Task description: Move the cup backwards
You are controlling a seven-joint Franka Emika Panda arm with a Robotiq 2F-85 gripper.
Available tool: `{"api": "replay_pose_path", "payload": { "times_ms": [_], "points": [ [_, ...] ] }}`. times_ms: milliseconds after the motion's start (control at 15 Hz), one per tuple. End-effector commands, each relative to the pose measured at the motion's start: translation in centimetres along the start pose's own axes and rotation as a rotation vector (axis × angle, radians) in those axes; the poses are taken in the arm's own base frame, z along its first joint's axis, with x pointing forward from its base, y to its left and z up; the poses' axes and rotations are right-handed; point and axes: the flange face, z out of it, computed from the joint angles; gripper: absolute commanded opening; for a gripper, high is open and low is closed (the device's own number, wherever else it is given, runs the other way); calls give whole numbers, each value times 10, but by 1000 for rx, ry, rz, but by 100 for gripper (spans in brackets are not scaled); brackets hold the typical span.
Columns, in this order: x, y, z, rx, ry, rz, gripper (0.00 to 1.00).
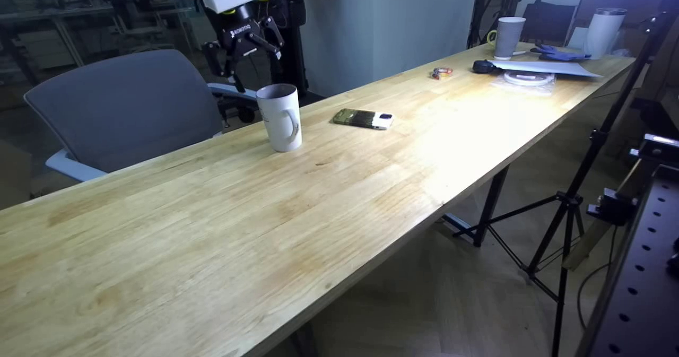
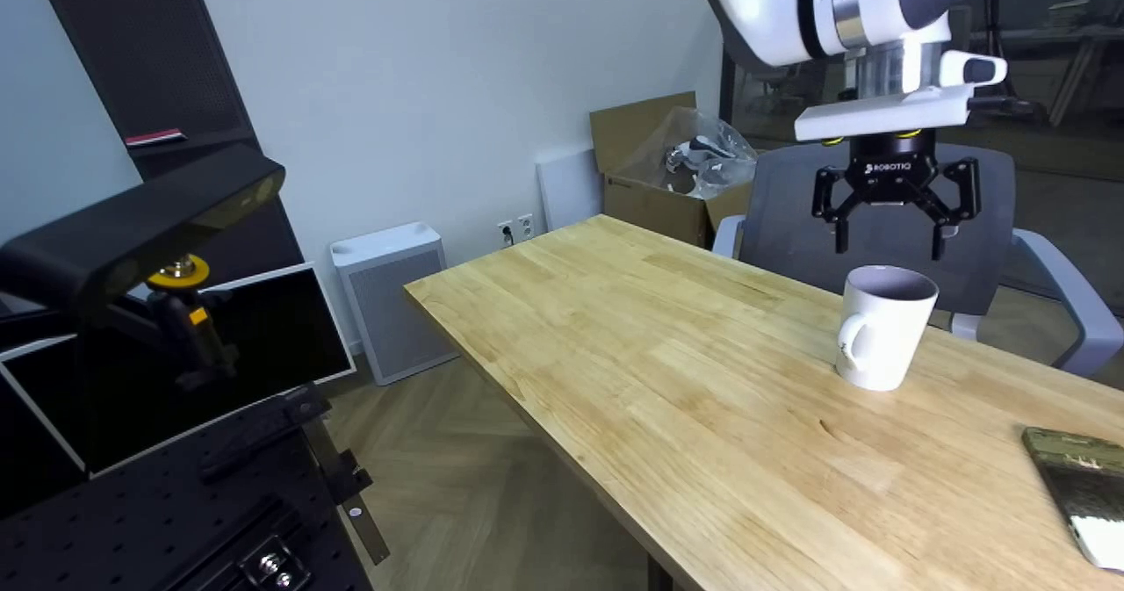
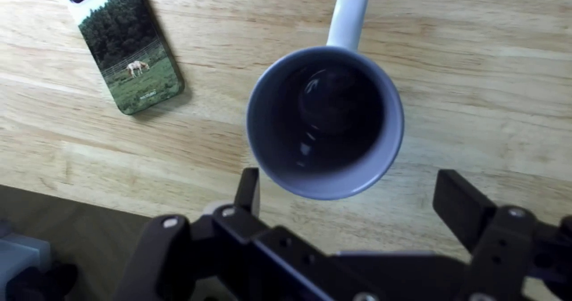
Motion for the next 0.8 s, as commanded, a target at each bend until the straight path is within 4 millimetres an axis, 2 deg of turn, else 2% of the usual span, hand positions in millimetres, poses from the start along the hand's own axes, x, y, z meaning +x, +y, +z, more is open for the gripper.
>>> {"api": "replay_pose_path", "payload": {
  "times_ms": [0,267,400,467,600,733],
  "points": [
    [4,22,-39,18,10,46,100],
    [-13,56,-86,96,87,58,100],
    [-31,74,-104,103,107,39,100],
    [-6,64,-85,73,100,50,100],
    [-18,78,-100,82,107,45,100],
    [-24,80,-103,87,104,40,100]
  ]
}}
